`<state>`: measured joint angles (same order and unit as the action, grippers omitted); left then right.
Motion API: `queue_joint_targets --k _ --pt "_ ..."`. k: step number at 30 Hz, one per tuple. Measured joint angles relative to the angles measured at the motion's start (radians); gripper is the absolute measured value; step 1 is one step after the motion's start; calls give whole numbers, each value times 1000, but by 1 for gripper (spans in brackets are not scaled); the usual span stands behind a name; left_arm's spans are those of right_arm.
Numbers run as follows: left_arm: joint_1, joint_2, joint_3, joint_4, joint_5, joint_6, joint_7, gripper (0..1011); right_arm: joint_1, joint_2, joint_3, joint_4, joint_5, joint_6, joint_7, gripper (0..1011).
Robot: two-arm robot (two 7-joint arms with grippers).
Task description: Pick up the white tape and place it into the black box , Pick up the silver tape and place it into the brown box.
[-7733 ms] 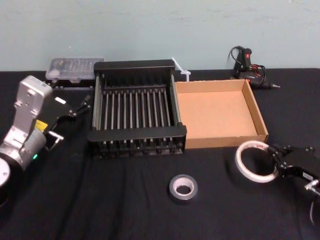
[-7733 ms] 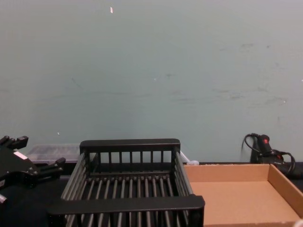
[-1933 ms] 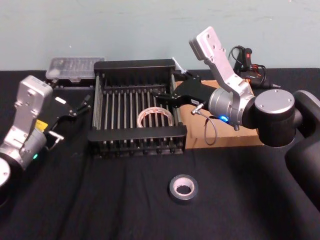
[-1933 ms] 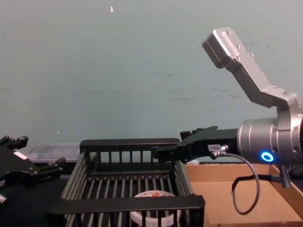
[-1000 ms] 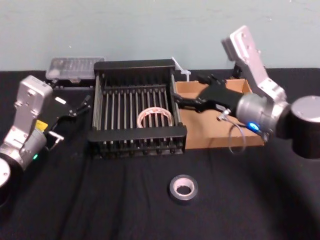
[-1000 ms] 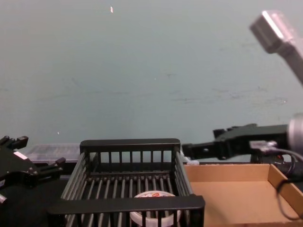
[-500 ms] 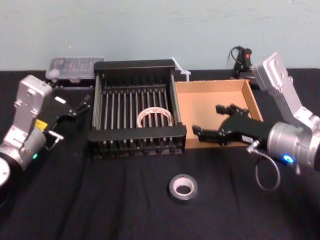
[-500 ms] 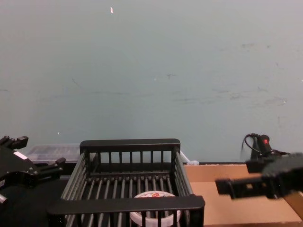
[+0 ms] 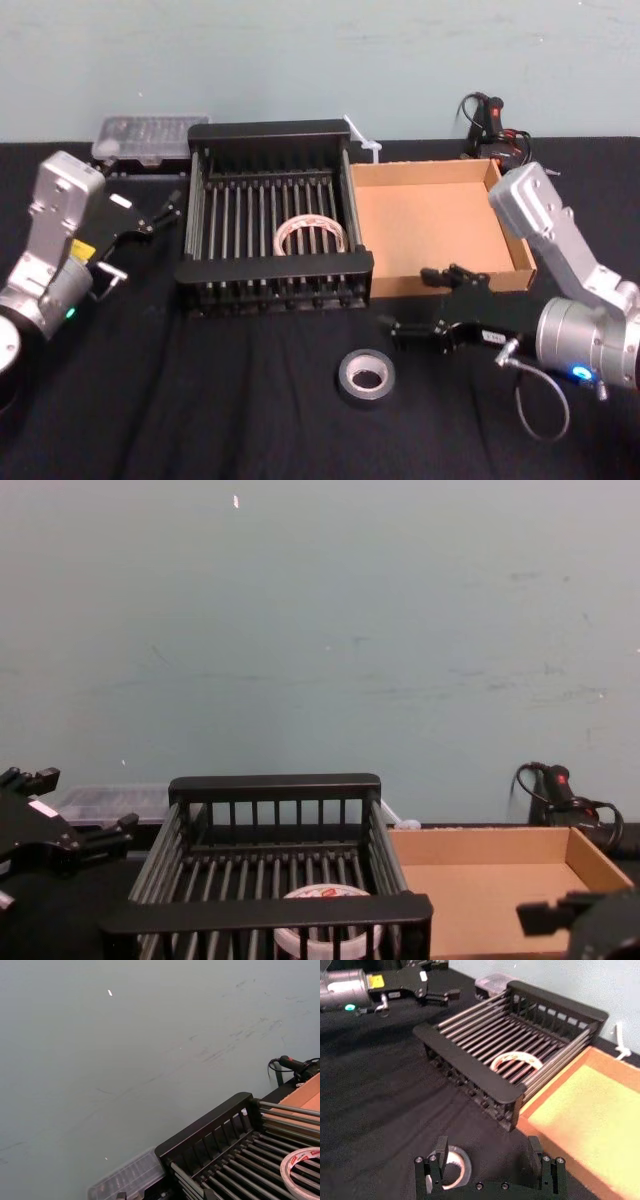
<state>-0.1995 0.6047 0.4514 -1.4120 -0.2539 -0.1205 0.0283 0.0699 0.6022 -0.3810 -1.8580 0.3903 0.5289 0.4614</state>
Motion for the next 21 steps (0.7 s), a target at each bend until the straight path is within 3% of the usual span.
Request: queue_joint_targets --k 11,21 --pt "0 0 0 0 0 0 0 1002 14 27 -64 12 -2 9 3 1003" --pt "0 0 0 0 0 0 0 1001 43 26 -111 52 -18 11 -5 1003"
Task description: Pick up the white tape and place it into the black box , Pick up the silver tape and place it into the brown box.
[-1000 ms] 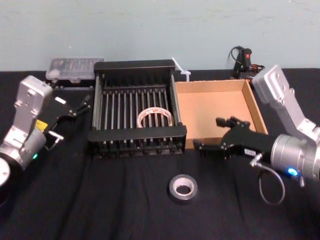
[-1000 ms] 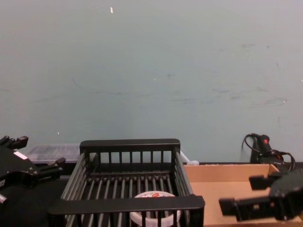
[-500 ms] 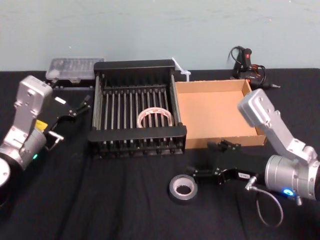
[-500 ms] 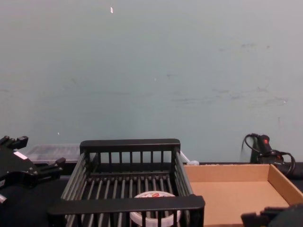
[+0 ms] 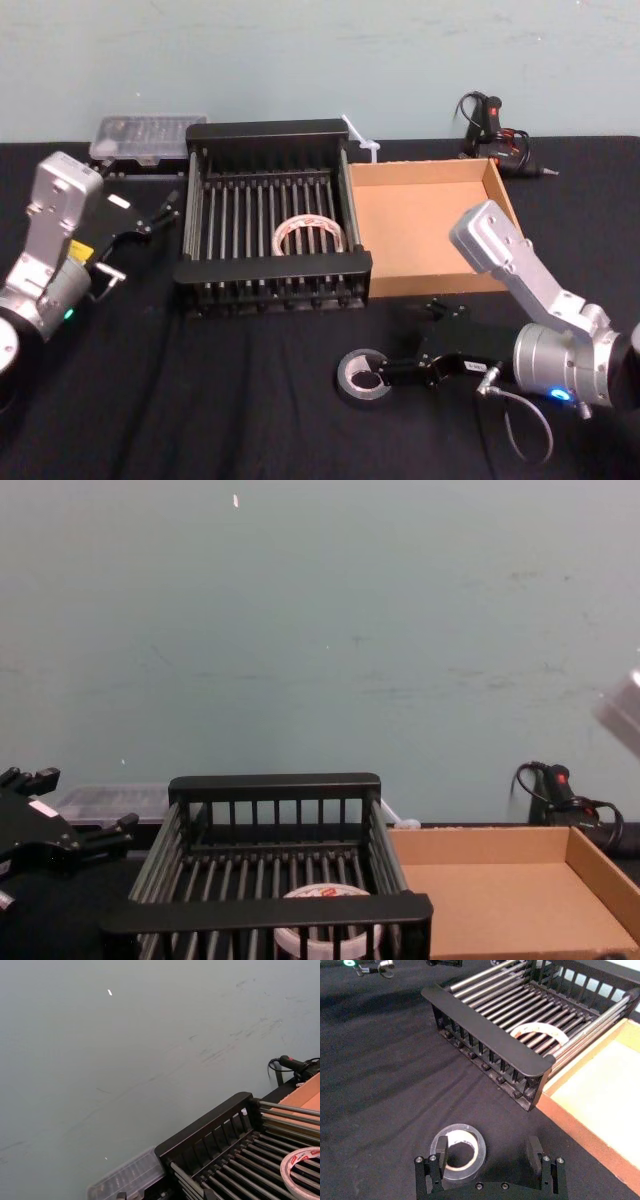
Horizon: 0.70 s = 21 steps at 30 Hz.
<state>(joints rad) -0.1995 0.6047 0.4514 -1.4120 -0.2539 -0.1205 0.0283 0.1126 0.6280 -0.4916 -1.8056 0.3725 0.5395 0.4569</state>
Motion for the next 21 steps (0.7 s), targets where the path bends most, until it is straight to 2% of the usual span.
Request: queue_joint_targets --k 7,21 --pt "0 0 0 0 0 0 0 1001 26 -13 -31 36 -28 -10 -2 1002" --pt "0 0 0 0 0 0 0 1001 57 -40 -61 85 -66 -17 9 1002"
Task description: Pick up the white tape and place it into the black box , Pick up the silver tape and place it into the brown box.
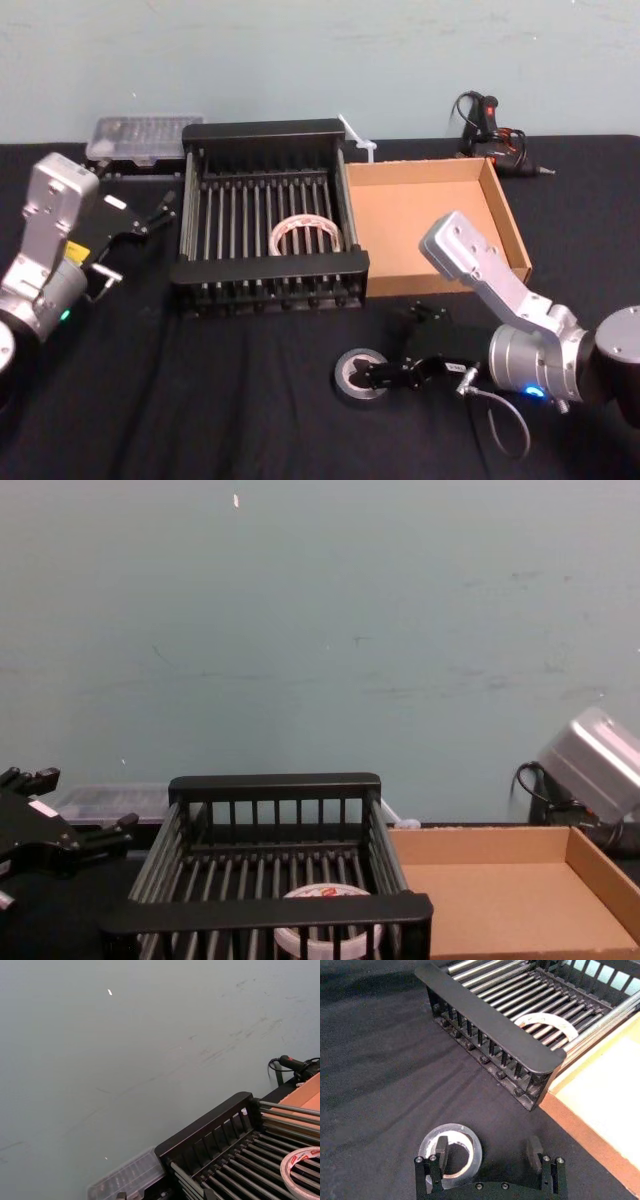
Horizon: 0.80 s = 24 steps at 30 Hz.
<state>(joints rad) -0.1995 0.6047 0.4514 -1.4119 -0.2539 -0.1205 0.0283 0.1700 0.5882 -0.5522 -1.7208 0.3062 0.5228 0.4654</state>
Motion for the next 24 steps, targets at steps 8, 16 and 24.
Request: queue_joint_targets --k 8,16,24 --pt "0 0 0 0 0 0 0 1001 7 -9 -9 15 -15 1 10 1003" --pt "0 0 0 0 0 0 0 1001 10 -16 -13 26 -27 2 16 1002" --pt "0 0 0 0 0 0 0 1001 11 -23 -15 35 -40 3 19 1003"
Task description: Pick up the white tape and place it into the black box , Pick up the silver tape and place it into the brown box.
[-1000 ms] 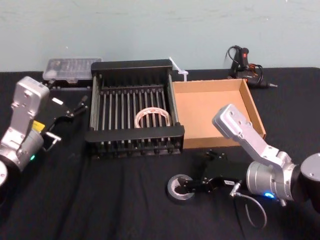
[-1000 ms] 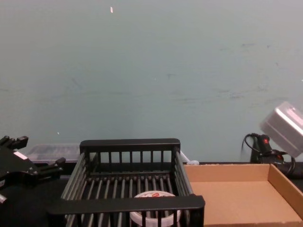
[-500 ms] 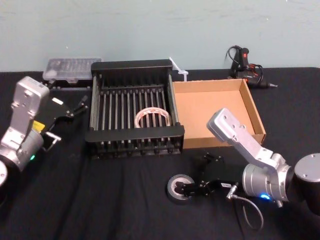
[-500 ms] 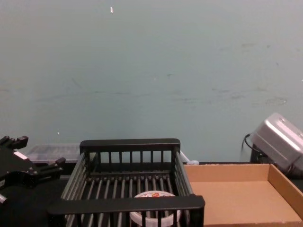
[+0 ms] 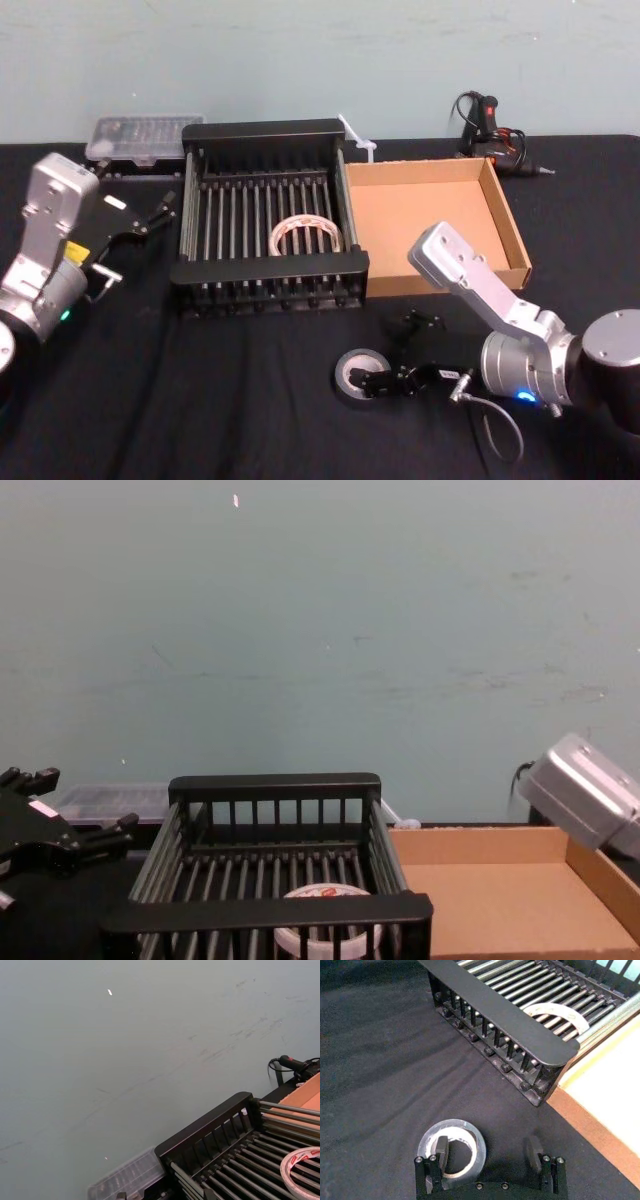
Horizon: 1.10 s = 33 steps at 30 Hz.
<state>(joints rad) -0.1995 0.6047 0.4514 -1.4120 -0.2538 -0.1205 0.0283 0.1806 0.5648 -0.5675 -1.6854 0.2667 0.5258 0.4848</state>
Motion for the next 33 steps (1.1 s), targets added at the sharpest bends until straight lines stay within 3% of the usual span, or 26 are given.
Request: queue_joint_targets --k 25,33 --pt "0 0 0 0 0 0 0 1001 -1 -6 4 5 -3 4 3 999" --pt "0 0 0 0 0 0 0 1001 -1 -5 4 5 -2 4 2 837"
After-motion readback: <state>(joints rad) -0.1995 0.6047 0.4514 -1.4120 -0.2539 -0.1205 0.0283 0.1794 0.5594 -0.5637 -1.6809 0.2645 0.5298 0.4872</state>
